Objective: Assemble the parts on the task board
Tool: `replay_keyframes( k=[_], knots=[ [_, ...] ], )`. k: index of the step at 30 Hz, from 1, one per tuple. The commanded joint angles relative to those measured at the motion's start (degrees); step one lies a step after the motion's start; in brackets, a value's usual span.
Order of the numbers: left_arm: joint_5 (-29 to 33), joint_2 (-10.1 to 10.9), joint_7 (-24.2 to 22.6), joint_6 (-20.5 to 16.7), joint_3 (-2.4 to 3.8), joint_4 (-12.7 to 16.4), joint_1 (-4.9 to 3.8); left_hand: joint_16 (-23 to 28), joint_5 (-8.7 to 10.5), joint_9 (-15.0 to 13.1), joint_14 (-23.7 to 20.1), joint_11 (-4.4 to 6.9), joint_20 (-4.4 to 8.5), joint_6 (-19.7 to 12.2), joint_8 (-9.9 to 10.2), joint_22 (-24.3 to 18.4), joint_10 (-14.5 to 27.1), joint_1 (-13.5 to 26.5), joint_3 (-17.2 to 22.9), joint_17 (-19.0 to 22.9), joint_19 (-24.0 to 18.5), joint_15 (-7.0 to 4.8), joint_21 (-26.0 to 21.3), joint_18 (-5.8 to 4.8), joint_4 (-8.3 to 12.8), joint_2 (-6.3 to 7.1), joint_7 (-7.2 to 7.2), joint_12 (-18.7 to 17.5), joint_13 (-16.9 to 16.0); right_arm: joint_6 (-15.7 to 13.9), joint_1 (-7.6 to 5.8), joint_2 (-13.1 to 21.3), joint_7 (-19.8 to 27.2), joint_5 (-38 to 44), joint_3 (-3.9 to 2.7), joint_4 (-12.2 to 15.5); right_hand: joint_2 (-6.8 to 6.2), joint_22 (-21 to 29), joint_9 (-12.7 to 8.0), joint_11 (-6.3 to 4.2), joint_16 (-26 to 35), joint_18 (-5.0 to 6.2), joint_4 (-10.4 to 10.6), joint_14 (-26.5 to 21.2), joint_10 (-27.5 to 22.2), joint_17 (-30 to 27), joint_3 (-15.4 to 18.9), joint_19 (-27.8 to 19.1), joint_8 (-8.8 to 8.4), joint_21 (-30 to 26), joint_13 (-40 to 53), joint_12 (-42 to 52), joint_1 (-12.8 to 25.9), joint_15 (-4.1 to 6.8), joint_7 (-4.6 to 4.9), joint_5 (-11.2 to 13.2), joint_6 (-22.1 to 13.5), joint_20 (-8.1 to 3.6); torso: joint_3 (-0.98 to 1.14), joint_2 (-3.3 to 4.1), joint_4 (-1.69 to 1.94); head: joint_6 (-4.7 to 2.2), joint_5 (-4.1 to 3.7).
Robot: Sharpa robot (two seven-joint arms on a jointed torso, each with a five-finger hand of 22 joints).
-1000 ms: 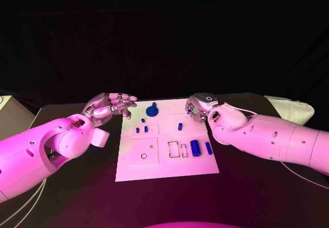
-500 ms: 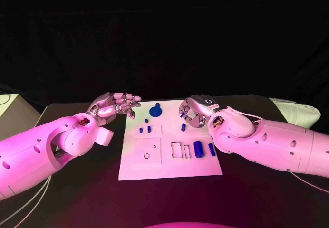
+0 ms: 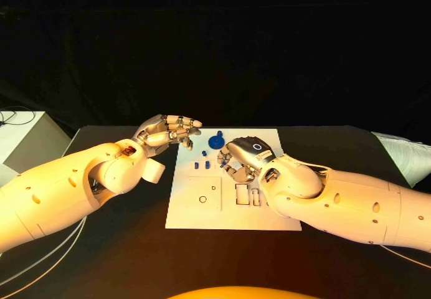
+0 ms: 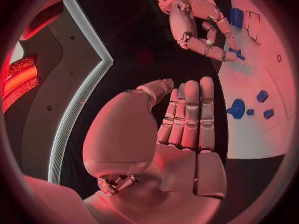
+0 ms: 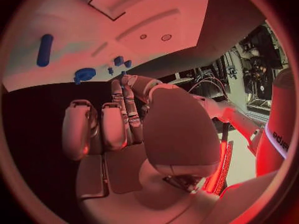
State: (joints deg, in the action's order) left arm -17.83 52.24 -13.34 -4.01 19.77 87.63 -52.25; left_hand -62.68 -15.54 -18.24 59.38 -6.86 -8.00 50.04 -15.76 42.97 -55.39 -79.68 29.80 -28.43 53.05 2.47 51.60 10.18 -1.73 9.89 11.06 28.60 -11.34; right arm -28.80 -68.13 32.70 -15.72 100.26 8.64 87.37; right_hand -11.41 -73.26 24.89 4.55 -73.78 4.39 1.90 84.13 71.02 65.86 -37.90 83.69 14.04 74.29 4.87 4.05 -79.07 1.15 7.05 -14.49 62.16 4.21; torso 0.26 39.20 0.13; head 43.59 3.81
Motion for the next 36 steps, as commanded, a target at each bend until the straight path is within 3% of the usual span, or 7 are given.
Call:
replay_keyframes(
  k=[1,11,15,25,36],
  knots=[
    [0.0,-0.2,-0.3,-0.4,0.04,0.2,0.01,0.2,-0.20,0.1,-0.1,-0.02,0.01,-0.4,0.3,-0.1,0.4,0.2,-0.3,0.0,0.3,0.18,-0.2,0.36,-0.1,0.41,-0.04,0.3,-0.1,1.8,0.67,-0.8,1.0,2.6,0.18,-0.6,0.48,0.2,0.1,-1.32,-0.2,-0.44,-0.1,1.9,1.7,-0.2,-0.4,0.3,0.38,-0.1,0.0,0.1,0.1,0.42,-0.15,-0.2,0.4,-0.10,-0.01,0.09,-0.06,0.39,0.64],
    [-0.1,-0.3,-0.3,-0.4,0.05,0.7,0.00,0.2,-0.20,0.1,0.0,-0.03,0.00,-0.5,0.3,-0.1,0.4,0.2,-0.3,0.0,0.3,0.19,-0.2,0.37,-0.2,0.40,-0.03,0.3,-0.1,4.0,2.29,-3.2,1.6,3.0,0.51,-2.8,0.44,0.2,0.1,-1.29,-0.1,-0.42,-0.1,1.9,1.7,-0.3,-0.4,0.3,0.38,-0.1,0.0,0.0,0.2,0.41,-0.12,-0.1,0.3,-0.11,-0.01,0.10,0.10,1.78,2.47],
    [-0.2,-0.3,-0.3,-0.2,0.05,0.7,0.00,0.2,-0.20,0.1,0.0,0.00,-0.01,-0.4,0.3,-0.1,0.4,0.1,-0.3,0.0,0.3,0.18,-0.3,0.38,-0.1,0.39,-0.05,0.4,-0.1,4.6,2.72,-3.8,1.3,3.2,0.55,-3.4,0.48,0.3,0.1,-1.28,-0.1,-0.41,-0.2,1.9,1.7,-0.4,-0.6,0.2,0.37,-0.2,0.0,0.0,0.1,0.41,-0.10,-0.1,0.3,-0.12,0.09,0.09,-0.08,2.41,3.02],
    [-0.2,-0.1,-0.3,-0.2,0.06,0.9,0.00,0.2,-0.19,0.1,0.0,0.01,0.00,-0.4,0.3,-0.1,0.4,0.0,-0.3,0.0,0.4,0.17,-0.3,0.39,0.0,0.44,-0.07,0.4,-0.1,5.8,3.27,-4.5,0.6,3.9,0.67,-3.8,0.49,0.4,0.1,-1.27,-0.1,-0.38,-0.2,1.9,1.6,-0.4,-0.6,0.2,0.37,-0.3,0.0,0.0,0.2,0.41,-0.09,-0.1,0.3,-0.12,0.00,0.10,-0.12,2.96,3.40],
    [-0.3,0.0,-0.3,-0.2,0.06,0.9,0.00,0.2,-0.19,0.1,0.0,0.01,0.00,-0.4,0.3,-0.1,0.4,0.0,-0.3,0.0,0.4,0.17,-0.3,0.39,0.0,0.44,-0.07,0.4,-0.1,6.3,3.70,-4.6,0.3,4.4,0.86,-3.4,0.47,0.3,0.1,-1.26,-0.1,-0.40,-0.2,1.9,1.6,-0.4,-0.6,0.2,0.37,-0.2,0.0,-0.1,0.2,0.40,-0.06,-0.1,0.3,-0.12,0.12,0.07,-0.21,3.49,3.84]
  ],
)
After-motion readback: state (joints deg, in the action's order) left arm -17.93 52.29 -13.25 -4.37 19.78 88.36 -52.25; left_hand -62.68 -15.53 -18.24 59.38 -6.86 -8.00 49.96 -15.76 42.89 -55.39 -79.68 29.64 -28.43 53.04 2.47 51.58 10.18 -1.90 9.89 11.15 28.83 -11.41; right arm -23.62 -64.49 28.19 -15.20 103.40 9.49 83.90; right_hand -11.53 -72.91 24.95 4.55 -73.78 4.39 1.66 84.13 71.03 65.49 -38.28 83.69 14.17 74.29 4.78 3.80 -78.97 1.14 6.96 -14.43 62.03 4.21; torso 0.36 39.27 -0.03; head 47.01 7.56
